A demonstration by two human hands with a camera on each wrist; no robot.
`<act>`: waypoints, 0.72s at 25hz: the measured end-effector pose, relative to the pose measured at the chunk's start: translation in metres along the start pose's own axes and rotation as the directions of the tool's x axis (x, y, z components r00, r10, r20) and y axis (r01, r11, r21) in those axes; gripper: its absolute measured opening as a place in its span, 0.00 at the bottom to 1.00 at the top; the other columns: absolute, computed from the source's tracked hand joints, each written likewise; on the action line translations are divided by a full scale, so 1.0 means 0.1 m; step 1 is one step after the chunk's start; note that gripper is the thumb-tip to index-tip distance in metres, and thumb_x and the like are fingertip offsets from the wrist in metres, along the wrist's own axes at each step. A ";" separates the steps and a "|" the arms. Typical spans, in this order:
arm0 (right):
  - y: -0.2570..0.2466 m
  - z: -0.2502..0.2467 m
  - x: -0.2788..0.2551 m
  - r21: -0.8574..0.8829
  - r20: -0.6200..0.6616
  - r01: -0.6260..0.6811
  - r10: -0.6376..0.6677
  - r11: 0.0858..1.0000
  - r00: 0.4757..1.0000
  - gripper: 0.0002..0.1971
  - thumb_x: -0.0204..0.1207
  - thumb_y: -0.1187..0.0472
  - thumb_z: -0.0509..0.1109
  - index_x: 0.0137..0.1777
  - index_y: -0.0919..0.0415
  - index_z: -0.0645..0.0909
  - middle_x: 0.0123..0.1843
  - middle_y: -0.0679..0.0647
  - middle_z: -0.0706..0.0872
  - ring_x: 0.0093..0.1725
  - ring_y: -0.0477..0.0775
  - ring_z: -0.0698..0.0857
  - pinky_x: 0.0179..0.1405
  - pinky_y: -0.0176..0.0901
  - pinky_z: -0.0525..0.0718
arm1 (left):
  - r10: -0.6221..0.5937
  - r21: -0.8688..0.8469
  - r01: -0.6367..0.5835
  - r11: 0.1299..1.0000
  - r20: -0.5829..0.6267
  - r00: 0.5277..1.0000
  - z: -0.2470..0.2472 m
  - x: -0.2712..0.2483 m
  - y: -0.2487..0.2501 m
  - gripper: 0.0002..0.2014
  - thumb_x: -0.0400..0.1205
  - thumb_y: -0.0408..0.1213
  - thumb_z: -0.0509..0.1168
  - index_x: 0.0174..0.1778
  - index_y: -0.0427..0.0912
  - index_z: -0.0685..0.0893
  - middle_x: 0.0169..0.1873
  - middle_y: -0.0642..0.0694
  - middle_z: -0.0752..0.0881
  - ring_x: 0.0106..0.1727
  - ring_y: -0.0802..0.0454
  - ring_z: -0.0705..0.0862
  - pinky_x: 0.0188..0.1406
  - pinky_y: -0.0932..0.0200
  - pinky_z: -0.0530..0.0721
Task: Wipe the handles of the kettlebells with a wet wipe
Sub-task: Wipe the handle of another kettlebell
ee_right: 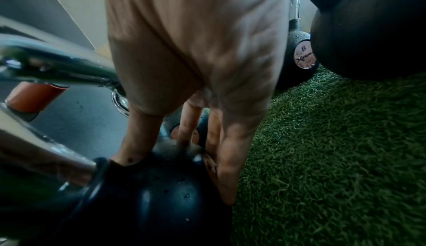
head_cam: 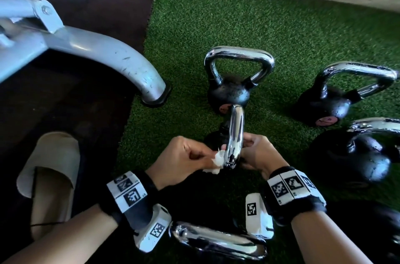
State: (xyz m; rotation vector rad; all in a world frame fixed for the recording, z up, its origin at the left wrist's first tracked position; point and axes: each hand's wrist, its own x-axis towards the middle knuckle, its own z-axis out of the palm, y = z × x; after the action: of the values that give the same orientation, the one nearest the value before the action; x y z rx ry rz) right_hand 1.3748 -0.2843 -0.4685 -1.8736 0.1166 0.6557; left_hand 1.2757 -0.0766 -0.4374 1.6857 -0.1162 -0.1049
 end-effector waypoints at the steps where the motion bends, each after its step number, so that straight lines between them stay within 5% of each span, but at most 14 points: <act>1: 0.01 0.00 0.00 -0.007 -0.003 0.002 -0.002 1.000 1.000 0.21 0.67 0.63 0.86 0.60 0.49 0.90 0.51 0.52 0.95 0.44 0.53 0.91 0.32 0.45 0.86 | 0.018 0.044 -0.018 0.999 0.004 1.000 0.01 -0.03 -0.05 0.07 0.76 0.30 0.79 0.49 0.38 0.96 0.45 0.51 0.96 0.47 0.59 0.93 0.50 0.67 0.86; 4: 0.00 0.03 0.00 -0.020 -0.037 -0.001 0.000 1.000 0.999 0.23 0.66 0.59 0.88 0.62 0.47 0.89 0.52 0.48 0.95 0.50 0.53 0.93 0.40 0.49 0.89 | 0.090 0.159 -0.087 0.983 -0.011 0.996 0.00 -0.06 -0.12 0.12 0.79 0.33 0.77 0.58 0.42 0.94 0.53 0.55 0.93 0.56 0.60 0.92 0.56 0.67 0.86; 6: -0.04 0.02 -0.03 -0.092 -0.029 0.000 -0.003 0.996 1.000 0.24 0.66 0.58 0.87 0.63 0.46 0.89 0.52 0.47 0.95 0.46 0.50 0.91 0.36 0.44 0.88 | 0.104 0.224 -0.100 0.969 -0.006 0.995 -0.01 -0.06 -0.10 0.12 0.80 0.36 0.77 0.59 0.45 0.94 0.53 0.56 0.94 0.54 0.60 0.92 0.54 0.62 0.88; 9: -0.20 -0.15 -0.13 -0.386 0.011 0.006 -0.002 0.922 1.000 0.24 0.67 0.52 0.86 0.65 0.45 0.89 0.50 0.47 0.93 0.40 0.46 0.87 0.36 0.39 0.82 | 0.124 0.271 -0.102 0.957 -0.068 0.990 -0.13 0.03 -0.02 0.12 0.78 0.34 0.78 0.57 0.45 0.95 0.52 0.57 0.94 0.53 0.62 0.93 0.57 0.67 0.87; 11: -0.41 -0.32 -0.34 -0.519 -0.097 0.060 -0.128 0.853 0.987 0.20 0.68 0.51 0.86 0.60 0.45 0.91 0.48 0.48 0.92 0.40 0.44 0.86 0.36 0.35 0.79 | 0.231 0.331 -0.174 0.928 -0.142 0.963 -0.25 0.17 0.11 0.11 0.77 0.33 0.79 0.55 0.44 0.95 0.53 0.54 0.94 0.55 0.60 0.92 0.59 0.64 0.87; 13: -0.62 -0.40 -0.59 -0.448 -0.206 0.227 -0.347 0.865 0.915 0.17 0.68 0.54 0.86 0.57 0.44 0.92 0.47 0.47 0.93 0.39 0.44 0.87 0.37 0.32 0.81 | 0.326 0.356 -0.239 0.903 -0.207 0.923 -0.34 0.30 0.30 0.10 0.76 0.34 0.80 0.52 0.45 0.94 0.51 0.51 0.93 0.53 0.59 0.91 0.56 0.62 0.87; 15: -0.84 -0.31 -0.80 -0.294 -0.184 0.455 -0.517 0.841 0.836 0.17 0.68 0.56 0.86 0.56 0.42 0.92 0.45 0.47 0.94 0.36 0.47 0.89 0.41 0.37 0.88 | 0.216 0.128 -0.187 0.974 -0.280 0.935 -0.34 0.38 0.50 0.10 0.75 0.34 0.79 0.50 0.48 0.92 0.47 0.52 0.90 0.45 0.60 0.90 0.47 0.64 0.88; 18: -1.02 -0.10 -0.92 -0.149 -0.128 0.636 -0.652 0.757 0.747 0.24 0.64 0.58 0.88 0.60 0.42 0.90 0.50 0.42 0.95 0.39 0.41 0.92 0.45 0.37 0.91 | 0.039 -0.184 -0.070 0.980 -0.165 0.986 -0.24 0.44 0.73 0.12 0.78 0.32 0.75 0.55 0.46 0.90 0.42 0.48 0.90 0.36 0.60 0.88 0.37 0.66 0.86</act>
State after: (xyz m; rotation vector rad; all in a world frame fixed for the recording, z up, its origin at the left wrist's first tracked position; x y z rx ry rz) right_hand 1.3403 -0.2731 -0.3360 -1.8942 -0.4542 0.0096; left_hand 1.3219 -0.0673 -0.3617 1.4934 -0.0300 0.0599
